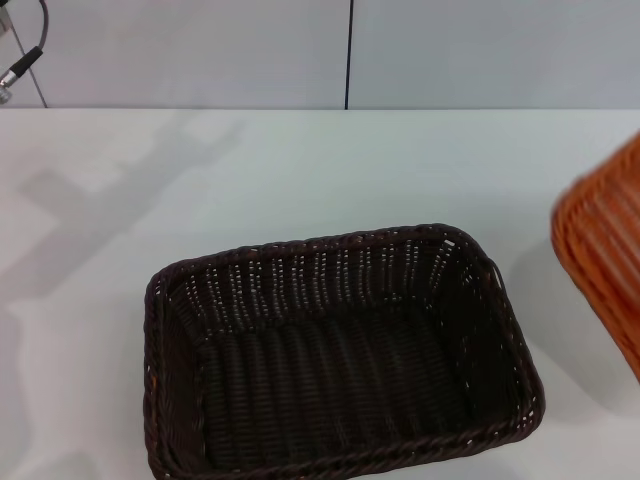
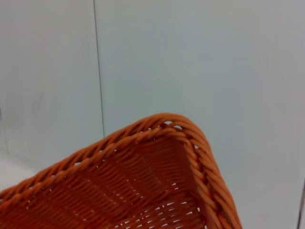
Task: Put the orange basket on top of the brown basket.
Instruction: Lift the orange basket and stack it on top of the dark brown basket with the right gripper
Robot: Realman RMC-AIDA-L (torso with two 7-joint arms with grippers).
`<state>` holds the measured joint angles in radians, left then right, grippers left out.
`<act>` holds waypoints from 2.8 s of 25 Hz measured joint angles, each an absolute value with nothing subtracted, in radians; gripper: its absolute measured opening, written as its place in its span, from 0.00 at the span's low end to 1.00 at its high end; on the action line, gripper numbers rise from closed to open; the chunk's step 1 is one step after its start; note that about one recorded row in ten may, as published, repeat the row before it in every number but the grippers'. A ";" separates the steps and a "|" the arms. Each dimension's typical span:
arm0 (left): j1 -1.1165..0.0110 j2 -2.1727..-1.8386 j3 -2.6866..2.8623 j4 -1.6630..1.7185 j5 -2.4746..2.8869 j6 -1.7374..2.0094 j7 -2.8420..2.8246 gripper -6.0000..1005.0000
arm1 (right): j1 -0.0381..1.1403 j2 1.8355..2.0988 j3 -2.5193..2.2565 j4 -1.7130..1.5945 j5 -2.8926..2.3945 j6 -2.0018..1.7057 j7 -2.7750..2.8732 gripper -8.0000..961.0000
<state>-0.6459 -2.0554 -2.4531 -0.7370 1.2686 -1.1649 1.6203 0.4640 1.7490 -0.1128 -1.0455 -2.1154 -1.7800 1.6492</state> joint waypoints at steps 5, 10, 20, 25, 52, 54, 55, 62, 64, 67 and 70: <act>-0.643 -2.052 -2.466 -0.733 1.268 -1.165 1.621 0.86 | 0.435 1.844 -0.109 -1.037 -1.922 -1.720 1.646 0.14; -0.637 -2.050 -2.469 -0.731 1.271 -1.164 1.622 0.86 | 0.441 1.930 -0.125 -1.018 -1.826 -1.698 1.641 0.14; -0.631 -2.048 -2.469 -0.728 1.272 -1.159 1.647 0.86 | 0.461 2.069 -0.216 -0.799 -1.635 -1.709 1.549 0.14; -0.630 -2.035 -2.470 -0.712 1.274 -1.152 1.647 0.86 | 0.440 2.074 -0.249 -0.528 -1.569 -1.752 1.347 0.14; -0.664 -1.994 -2.456 -0.627 1.312 -1.097 1.661 0.86 | 0.353 2.083 -0.382 0.022 -1.592 -1.750 0.910 0.14; -0.667 -1.994 -2.456 -0.626 1.321 -1.096 1.661 0.86 | 0.345 2.083 -0.381 0.043 -1.591 -1.750 0.892 0.14; -0.669 -1.994 -2.456 -0.625 1.327 -1.094 1.661 0.86 | 0.343 2.083 -0.381 0.050 -1.591 -1.749 0.888 0.14; -0.678 -1.994 -2.456 -0.624 1.346 -1.085 1.661 0.86 | 0.334 2.085 -0.390 0.114 -1.591 -1.739 0.845 0.14; -0.680 -1.994 -2.456 -0.623 1.347 -1.084 1.661 0.86 | 0.334 2.084 -0.390 0.124 -1.591 -1.736 0.837 0.14; -0.686 -1.994 -2.456 -0.619 1.348 -1.082 1.661 0.86 | 0.333 2.084 -0.390 0.129 -1.591 -1.726 0.834 0.15; -0.692 -1.994 -2.456 -0.608 1.349 -1.078 1.664 0.86 | 0.339 2.083 -0.391 0.130 -1.592 -1.712 0.835 0.15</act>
